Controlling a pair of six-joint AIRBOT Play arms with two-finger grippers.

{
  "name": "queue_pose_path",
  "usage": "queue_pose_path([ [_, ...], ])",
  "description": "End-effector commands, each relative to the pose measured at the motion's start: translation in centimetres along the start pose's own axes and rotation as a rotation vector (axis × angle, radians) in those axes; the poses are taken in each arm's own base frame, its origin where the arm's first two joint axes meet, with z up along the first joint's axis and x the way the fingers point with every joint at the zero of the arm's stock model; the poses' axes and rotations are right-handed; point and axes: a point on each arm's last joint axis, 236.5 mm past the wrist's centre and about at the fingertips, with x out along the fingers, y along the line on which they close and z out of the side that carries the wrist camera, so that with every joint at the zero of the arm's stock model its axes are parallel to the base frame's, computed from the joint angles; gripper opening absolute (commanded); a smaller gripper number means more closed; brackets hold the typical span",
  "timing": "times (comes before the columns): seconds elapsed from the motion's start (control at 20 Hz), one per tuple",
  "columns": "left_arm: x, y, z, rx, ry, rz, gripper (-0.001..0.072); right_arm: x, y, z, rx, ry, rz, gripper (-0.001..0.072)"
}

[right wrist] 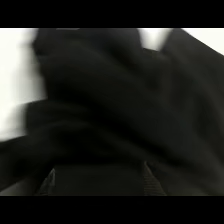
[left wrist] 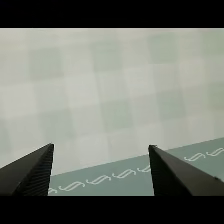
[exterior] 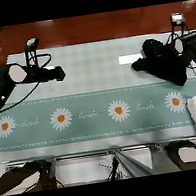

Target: Fold the shirts.

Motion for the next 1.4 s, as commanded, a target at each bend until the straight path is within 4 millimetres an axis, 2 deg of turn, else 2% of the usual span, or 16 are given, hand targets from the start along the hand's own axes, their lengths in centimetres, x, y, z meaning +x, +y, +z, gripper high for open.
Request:
queue_pose_path([
  [0.0, 0.6, 1.0, 0.3, -0.02, -0.006, 0.013, 0.0703, 4.4, -4.5, -2.1, 0.145, 0.097, -0.01, 0.0619],
  [0.1, 1.3, 1.0, -0.5, -0.021, 0.023, 0.013, 0.0703, 5.8, -5.0, -4.1, 0.182, 0.166, 0.021, 0.0599],
  [0.15, 1.7, 0.6, -1.3, -0.016, 0.058, 0.007, 0.0702, 6.3, -4.6, -5.4, 0.181, 0.216, 0.048, 0.0552],
  [0.25, 2.2, -0.3, -3.0, 0.001, 0.125, -0.002, 0.0702, 6.6, -3.3, -7.7, 0.142, 0.306, 0.099, 0.0364],
  [0.3, 1.9, -0.4, -3.3, 0.004, 0.14, -0.003, 0.0703, 6.2, -2.5, -8.0, 0.108, 0.323, 0.134, 0.0168],
  [0.35, 1.4, -0.1, -3.3, 0.004, 0.149, 0.002, 0.0702, 5.6, -1.7, -8.1, 0.052, 0.344, 0.177, 0.0027],
  [0.45, -0.7, 1.2, -3.2, 0.0, 0.182, 0.03, 0.0703, 3.5, -0.6, -6.7, -0.006, 0.38, 0.245, 0.0026],
  [0.55, -3.9, 3.0, -2.8, -0.023, 0.194, 0.06, 0.0702, -0.1, 0.2, -1.8, -0.001, 0.311, 0.298, 0.0025],
  [0.6, -5.6, 3.6, -2.6, -0.04, 0.174, 0.068, 0.0703, -2.7, 1.1, 1.7, 0.008, 0.216, 0.343, 0.0025],
  [0.7, -9.0, 3.0, -2.7, -0.069, 0.114, 0.044, 0.0703, -10.2, 3.0, 9.8, 0.063, -0.057, 0.455, 0.0025],
  [0.75, -10.1, 1.5, -3.2, -0.087, 0.075, -0.01, 0.0703, -14.9, 3.7, 13.2, 0.072, -0.202, 0.501, 0.0025],
  [0.85, -11.8, -2.4, -5.1, -0.12, -0.003, -0.143, 0.0703, -23.8, 4.4, 17.3, 0.024, -0.436, 0.529, 0.0025],
  [0.95, -12.5, -5.0, -8.0, -0.12, -0.036, -0.231, 0.0703, -32.1, 5.1, 19.2, -0.033, -0.612, 0.552, 0.0025],
  [1.1, -12.2, -6.0, -11.8, -0.128, -0.005, -0.261, 0.0702, -42.7, 6.2, 19.8, -0.111, -0.82, 0.596, 0.0025],
  [1.25, -11.4, -5.8, -12.7, -0.166, 0.014, -0.255, 0.0703, -51.6, 6.9, 19.5, -0.194, -1.003, 0.63, 0.0025],
  [1.35, -11.0, -5.5, -11.7, -0.177, -0.027, -0.251, 0.0703, -55.5, 7.8, 18.6, -0.252, -1.064, 0.665, 0.0025],
])
